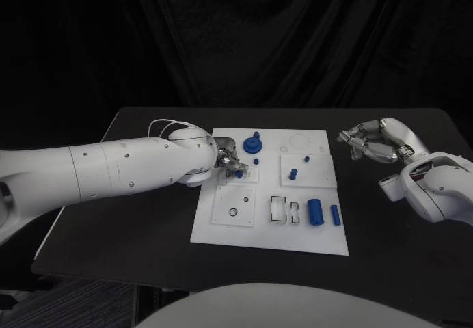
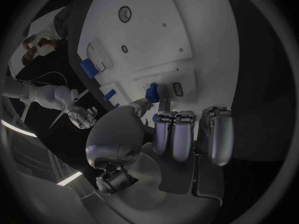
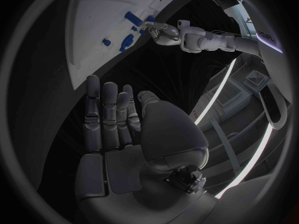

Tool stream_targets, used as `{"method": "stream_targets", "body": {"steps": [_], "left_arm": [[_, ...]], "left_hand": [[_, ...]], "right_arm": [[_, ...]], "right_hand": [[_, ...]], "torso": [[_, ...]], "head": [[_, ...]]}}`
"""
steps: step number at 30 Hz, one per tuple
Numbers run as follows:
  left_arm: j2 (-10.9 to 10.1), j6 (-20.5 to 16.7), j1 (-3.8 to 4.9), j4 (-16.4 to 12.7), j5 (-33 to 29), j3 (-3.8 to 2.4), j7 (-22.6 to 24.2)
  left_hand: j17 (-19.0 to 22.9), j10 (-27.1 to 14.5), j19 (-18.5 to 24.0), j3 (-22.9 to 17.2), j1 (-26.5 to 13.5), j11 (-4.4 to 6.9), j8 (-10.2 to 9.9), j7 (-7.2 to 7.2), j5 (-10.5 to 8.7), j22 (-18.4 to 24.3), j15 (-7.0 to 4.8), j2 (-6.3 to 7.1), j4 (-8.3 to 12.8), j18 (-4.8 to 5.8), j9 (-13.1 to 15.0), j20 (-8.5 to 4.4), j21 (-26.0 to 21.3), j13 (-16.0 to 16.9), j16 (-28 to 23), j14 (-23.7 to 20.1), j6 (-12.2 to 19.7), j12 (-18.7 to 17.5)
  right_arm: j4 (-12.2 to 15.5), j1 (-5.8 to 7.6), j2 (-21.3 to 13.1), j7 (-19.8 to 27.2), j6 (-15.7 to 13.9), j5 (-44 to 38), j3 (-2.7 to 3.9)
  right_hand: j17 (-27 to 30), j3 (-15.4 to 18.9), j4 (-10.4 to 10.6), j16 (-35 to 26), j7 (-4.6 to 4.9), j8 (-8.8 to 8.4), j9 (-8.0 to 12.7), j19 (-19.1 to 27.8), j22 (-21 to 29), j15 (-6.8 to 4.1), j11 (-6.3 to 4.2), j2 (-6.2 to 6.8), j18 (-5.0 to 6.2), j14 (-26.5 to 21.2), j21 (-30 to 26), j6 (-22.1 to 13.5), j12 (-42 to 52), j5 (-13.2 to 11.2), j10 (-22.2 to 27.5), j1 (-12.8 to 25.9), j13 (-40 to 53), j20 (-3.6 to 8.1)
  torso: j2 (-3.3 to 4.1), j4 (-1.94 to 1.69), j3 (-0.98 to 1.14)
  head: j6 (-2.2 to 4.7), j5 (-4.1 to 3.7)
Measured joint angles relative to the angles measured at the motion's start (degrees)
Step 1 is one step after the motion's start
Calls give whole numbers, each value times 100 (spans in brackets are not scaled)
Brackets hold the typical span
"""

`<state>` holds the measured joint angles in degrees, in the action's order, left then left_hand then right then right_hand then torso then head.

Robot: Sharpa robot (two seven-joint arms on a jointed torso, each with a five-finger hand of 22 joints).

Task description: Assemble the parts on the task board

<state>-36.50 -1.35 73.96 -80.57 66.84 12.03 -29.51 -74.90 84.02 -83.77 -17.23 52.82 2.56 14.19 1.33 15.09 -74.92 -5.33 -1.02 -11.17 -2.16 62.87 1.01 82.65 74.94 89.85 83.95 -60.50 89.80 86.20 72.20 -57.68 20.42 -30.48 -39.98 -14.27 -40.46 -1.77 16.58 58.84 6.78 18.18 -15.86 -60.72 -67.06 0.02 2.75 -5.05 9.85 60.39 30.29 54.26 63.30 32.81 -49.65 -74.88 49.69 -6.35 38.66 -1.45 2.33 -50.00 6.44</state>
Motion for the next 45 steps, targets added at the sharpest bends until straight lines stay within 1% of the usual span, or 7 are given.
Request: {"method": "stream_targets", "body": {"steps": [5, 19, 28, 31, 33, 38, 45], "left_arm": [[-10, -13, -2, -1, -1, 2, 26], [-48, -9, -4, 1, -2, 3, 58], [-57, 6, -4, -4, -2, -1, 89], [-57, 9, -4, -4, -2, -1, 102], [-59, 8, -4, -4, -2, -1, 112], [-118, -84, -6, -67, -2, 6, 180], [-424, -656, -11, -449, -1, 7, 386]], "left_hand": [[0, 0, 0, 134, -75, 0, -60, 0, -200, 0, 0, -29, -182, 0, 0, 0, -22, 0, 0, 0, 0, 0], [0, 0, 0, 193, -75, -1, -105, 20, -194, 1, 1, -29, -241, 0, 0, 0, -22, 0, 0, 0, -21, 0], [0, 1, 0, 174, 278, -2, -217, 20, 495, 1, 1, -14, -85, 0, -1, 0, -66, 0, 0, 0, -21, 0], [0, 1, 14, 147, 300, -2, -222, 20, 571, 1, 1, -9, -34, 0, -1, 14, -89, 0, 0, 0, -21, 0], [0, 1, 22, 152, 299, -1, -244, 20, 471, 1, 1, -9, -39, 0, -1, 22, -89, 0, 0, 0, -20, 0], [0, 1, 22, 506, 11, -2, -304, 41, -293, 1, 1, 16, -413, 0, 10, 22, -104, 0, 0, 0, -41, 0], [0, -5, 22, 890, -136, -76, -472, 121, -407, 1, 28, 45, -546, 0, 19, 22, -111, 0, 0, 17, 189, 0]], "right_arm": [[-3, -3, 3, -8, 5, 0, 0], [-8, -7, 5, -37, 22, 0, 0], [-13, -12, 5, -53, 35, 0, 0], [-16, -15, 8, -57, 39, 0, 0], [-17, -19, 10, -60, 43, 0, 0], [-20, -29, 10, -65, 50, 0, 0], [-12, -36, -28, -69, 54, 0, 0]], "right_hand": [[-4, -15, -15, 0, 0, 0, 0, 0, -4, -17, 0, 0, 0, 17, 0, 0, 0, 0, 0, 0, 0, 0], [-3, -31, 1, 0, 0, 0, 5, -20, -3, -17, 0, 0, 0, 17, 0, 0, 21, 0, 0, 1, -1, -21], [-3, -31, 1, 0, 0, 0, 5, -20, -3, -1, 0, 0, 0, 33, 0, 0, 21, 0, 0, 1, -2, -21], [-3, -31, 1, 0, 0, 0, 5, -20, -3, 0, 0, -1, 0, 33, 0, 0, 21, 0, 1, 1, -2, -20], [-3, -31, 1, 0, 0, 0, 5, -20, -3, 0, 0, -1, 0, 33, 0, 0, 21, 0, 0, 1, -2, -21], [-2, -31, 1, 0, 0, 0, 5, -20, -3, 0, 1, -1, 0, 33, 0, 0, 21, 0, 0, 1, -2, -21], [-2, -31, 1, 0, 0, 0, 4, -20, -3, 0, 0, -1, 0, 33, 0, 0, 21, 0, 1, 1, -3, -21]], "torso": [[-1, 0, 0], [-1, -2, 0], [-1, -2, 0], [-1, -2, 0], [-1, -2, 0], [-1, 0, 0], [-1, 0, 0]], "head": [[0, 4], [0, 12], [-1, 12], [-1, 14], [-1, 19], [-1, 22], [-1, -7]]}}
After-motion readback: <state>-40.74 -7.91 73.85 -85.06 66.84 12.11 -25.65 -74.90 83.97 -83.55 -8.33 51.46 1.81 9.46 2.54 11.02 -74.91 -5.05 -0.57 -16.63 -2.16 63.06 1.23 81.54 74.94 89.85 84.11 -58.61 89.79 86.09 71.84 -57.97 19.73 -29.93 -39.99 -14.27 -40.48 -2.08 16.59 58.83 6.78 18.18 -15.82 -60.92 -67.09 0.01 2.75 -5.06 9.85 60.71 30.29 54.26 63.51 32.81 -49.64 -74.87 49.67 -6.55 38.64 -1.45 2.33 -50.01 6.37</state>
